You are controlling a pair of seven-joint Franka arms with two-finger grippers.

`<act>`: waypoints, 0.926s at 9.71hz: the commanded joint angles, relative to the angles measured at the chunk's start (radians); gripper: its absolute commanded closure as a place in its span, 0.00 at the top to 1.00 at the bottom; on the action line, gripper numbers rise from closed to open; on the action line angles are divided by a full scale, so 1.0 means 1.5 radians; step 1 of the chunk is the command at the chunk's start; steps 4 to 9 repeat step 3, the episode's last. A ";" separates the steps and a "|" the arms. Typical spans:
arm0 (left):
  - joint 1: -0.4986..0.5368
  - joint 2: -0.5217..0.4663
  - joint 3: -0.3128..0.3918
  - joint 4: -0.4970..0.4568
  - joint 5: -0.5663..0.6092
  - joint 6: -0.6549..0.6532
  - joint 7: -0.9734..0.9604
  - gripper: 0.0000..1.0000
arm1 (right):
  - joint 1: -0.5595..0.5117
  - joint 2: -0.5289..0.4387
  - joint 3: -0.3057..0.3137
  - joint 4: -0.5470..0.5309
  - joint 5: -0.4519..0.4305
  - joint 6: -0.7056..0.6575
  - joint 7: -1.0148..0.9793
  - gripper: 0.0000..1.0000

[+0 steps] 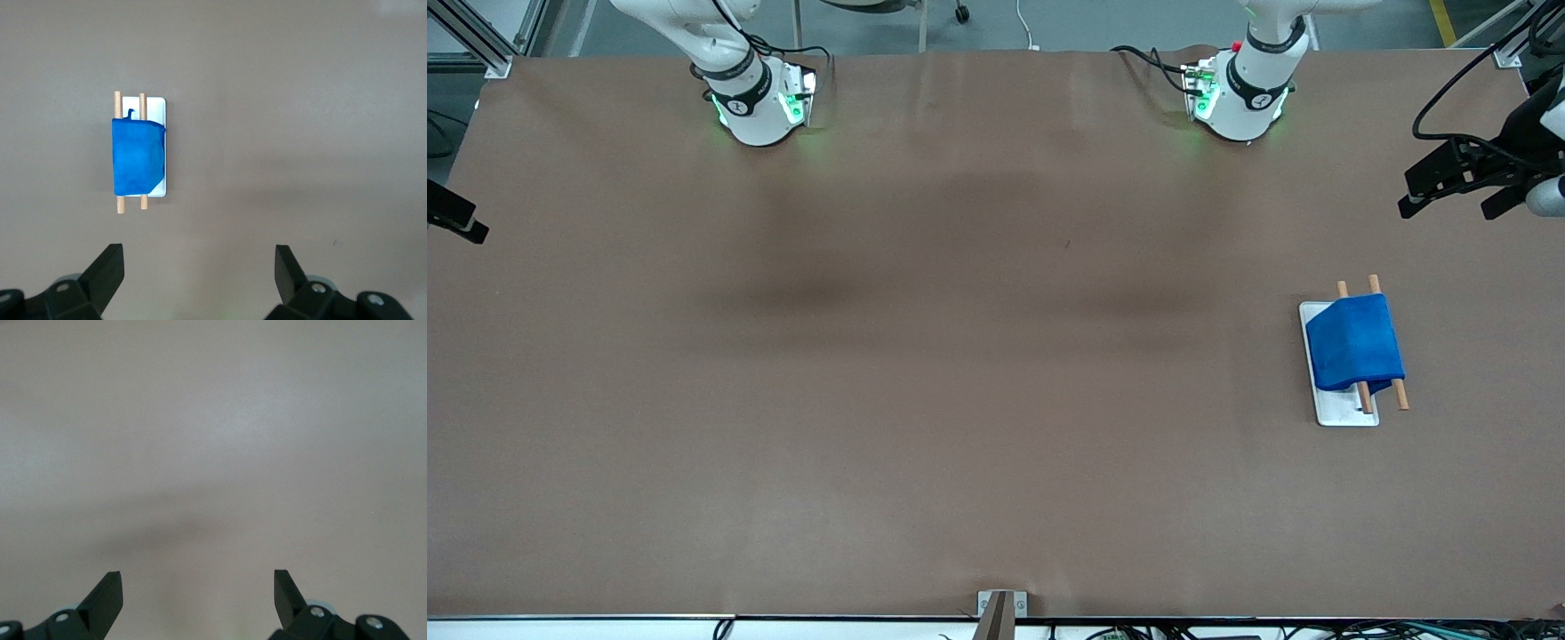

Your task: Right arm passes towel to left arm to hang

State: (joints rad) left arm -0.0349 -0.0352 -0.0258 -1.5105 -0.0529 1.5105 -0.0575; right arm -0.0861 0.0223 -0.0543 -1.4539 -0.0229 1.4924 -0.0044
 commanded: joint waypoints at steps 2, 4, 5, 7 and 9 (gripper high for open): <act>-0.003 0.003 0.003 -0.021 0.016 -0.005 0.009 0.99 | 0.000 0.003 0.005 0.008 0.002 -0.006 0.011 1.00; -0.003 0.003 0.003 -0.021 0.016 -0.005 0.009 0.99 | 0.001 0.003 0.005 0.007 0.002 -0.005 0.010 1.00; -0.003 0.003 0.003 -0.021 0.016 -0.005 0.009 0.99 | 0.001 0.003 0.005 0.007 0.002 -0.005 0.010 1.00; -0.003 0.003 0.003 -0.021 0.016 -0.005 0.009 0.99 | 0.001 0.003 0.005 0.007 0.002 -0.005 0.010 1.00; -0.003 0.003 0.003 -0.021 0.016 -0.005 0.009 0.99 | 0.001 0.003 0.005 0.007 0.002 -0.005 0.010 1.00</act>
